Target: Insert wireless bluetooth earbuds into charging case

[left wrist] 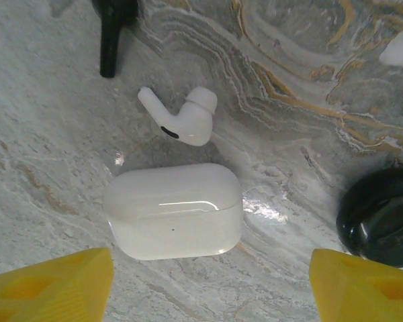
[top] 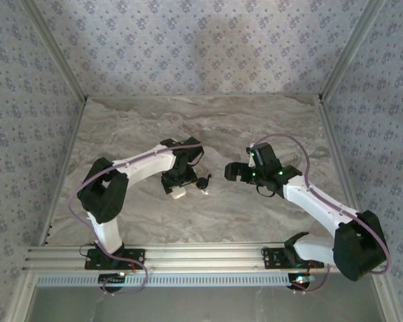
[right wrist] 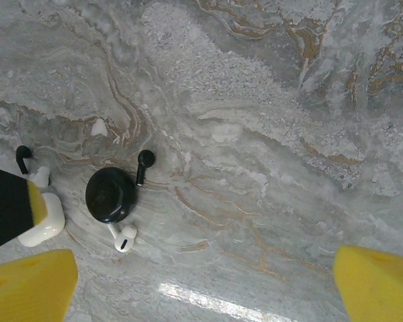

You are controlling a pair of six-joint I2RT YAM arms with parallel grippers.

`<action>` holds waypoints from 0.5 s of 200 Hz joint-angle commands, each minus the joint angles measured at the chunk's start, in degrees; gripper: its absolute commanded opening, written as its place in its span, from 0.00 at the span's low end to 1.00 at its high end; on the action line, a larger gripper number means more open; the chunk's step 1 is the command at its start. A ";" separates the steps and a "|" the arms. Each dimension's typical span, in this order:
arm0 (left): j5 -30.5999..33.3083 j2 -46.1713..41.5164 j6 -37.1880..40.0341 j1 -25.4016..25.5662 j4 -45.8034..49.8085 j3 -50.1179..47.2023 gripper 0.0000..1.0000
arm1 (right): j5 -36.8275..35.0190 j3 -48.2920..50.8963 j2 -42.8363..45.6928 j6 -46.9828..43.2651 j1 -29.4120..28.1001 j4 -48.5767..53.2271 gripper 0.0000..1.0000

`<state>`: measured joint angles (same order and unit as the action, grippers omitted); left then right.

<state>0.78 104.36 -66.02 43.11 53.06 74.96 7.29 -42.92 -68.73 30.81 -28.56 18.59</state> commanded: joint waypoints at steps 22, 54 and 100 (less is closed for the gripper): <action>-4.99 1.03 -4.88 -1.35 0.93 -3.21 0.80 | -0.96 1.18 2.14 -0.79 -0.27 2.25 1.00; -5.72 0.19 -4.97 -2.11 -0.72 -5.52 0.83 | -0.89 1.28 2.80 -0.27 -0.27 2.06 1.00; -7.18 0.62 -4.17 -3.16 -2.68 -7.10 0.82 | -0.87 1.18 3.17 0.55 -0.31 1.89 1.00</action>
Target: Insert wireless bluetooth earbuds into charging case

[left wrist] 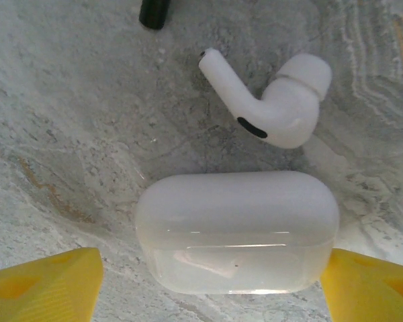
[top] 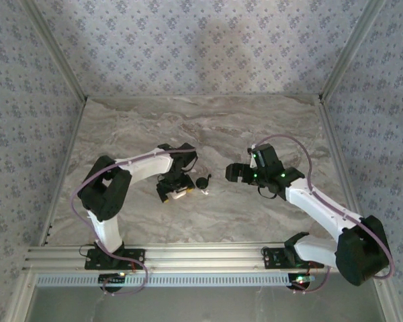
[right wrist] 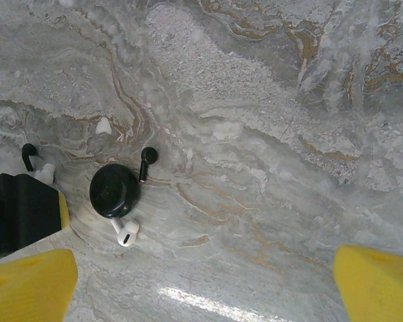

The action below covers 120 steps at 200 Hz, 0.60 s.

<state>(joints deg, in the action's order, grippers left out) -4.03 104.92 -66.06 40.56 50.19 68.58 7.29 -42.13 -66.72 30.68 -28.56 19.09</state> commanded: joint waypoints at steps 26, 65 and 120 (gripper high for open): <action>-2.37 0.52 -2.99 -0.74 -0.60 -0.75 0.77 | -0.67 0.16 1.20 0.88 -0.36 1.45 1.00; -2.73 1.91 -1.72 -0.90 -0.93 -0.62 0.73 | -0.61 0.03 1.47 1.05 -0.44 1.88 1.00; -3.09 2.48 -0.90 -1.31 -1.61 -1.24 0.63 | -1.11 0.12 2.39 0.90 -0.44 2.48 1.00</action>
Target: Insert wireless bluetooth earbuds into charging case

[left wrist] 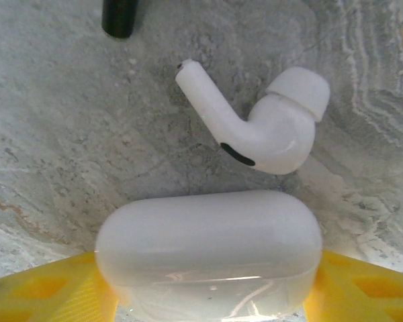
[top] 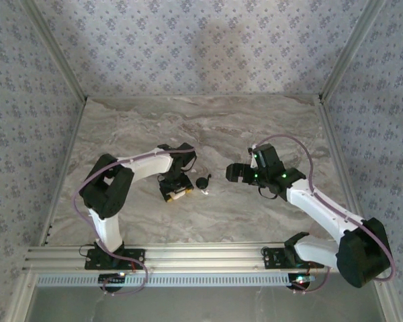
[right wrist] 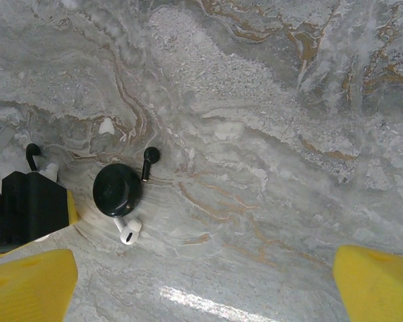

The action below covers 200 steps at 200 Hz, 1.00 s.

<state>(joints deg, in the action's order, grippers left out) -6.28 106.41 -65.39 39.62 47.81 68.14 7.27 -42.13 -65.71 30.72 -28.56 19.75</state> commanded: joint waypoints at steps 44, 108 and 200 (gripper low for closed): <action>-0.51 -0.34 2.59 -0.64 1.72 0.17 0.57 | -1.47 0.39 2.08 0.32 -0.27 2.38 1.00; 1.91 -8.71 15.18 0.23 0.74 -0.64 0.52 | 4.22 0.01 3.18 -3.55 0.95 4.04 1.00; 5.85 -20.23 38.62 2.27 -0.55 -1.69 0.51 | 20.06 -2.76 2.85 -10.35 7.12 5.17 0.93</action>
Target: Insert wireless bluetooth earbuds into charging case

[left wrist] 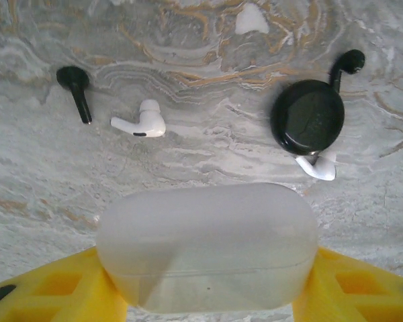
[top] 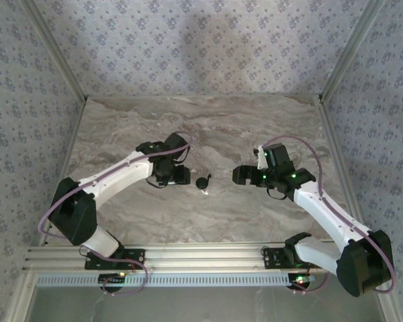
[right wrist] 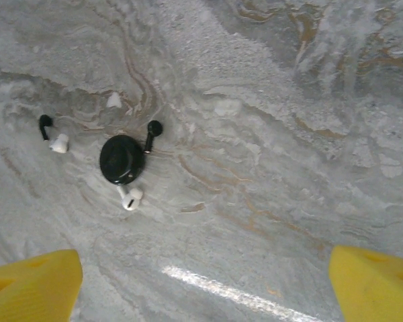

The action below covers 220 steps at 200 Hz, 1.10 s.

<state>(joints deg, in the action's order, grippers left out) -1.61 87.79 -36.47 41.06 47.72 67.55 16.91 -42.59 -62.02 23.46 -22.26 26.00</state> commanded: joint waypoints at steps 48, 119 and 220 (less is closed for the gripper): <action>-0.38 -6.11 20.07 2.18 -8.51 -7.19 0.45 | 16.45 -5.04 -4.76 -5.02 0.92 1.16 0.84; -8.46 -10.97 37.25 5.17 -28.15 -16.49 0.41 | 27.54 -8.47 -7.88 -5.90 2.53 0.51 0.72; -17.21 -12.91 47.12 9.28 -29.84 -17.37 0.41 | 36.10 -6.53 -9.19 -2.51 -2.52 -5.39 0.50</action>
<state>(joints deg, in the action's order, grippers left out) -17.12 75.31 7.66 49.43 17.96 48.29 50.13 -49.91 -70.94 19.09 -24.05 22.50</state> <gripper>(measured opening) 0.551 0.519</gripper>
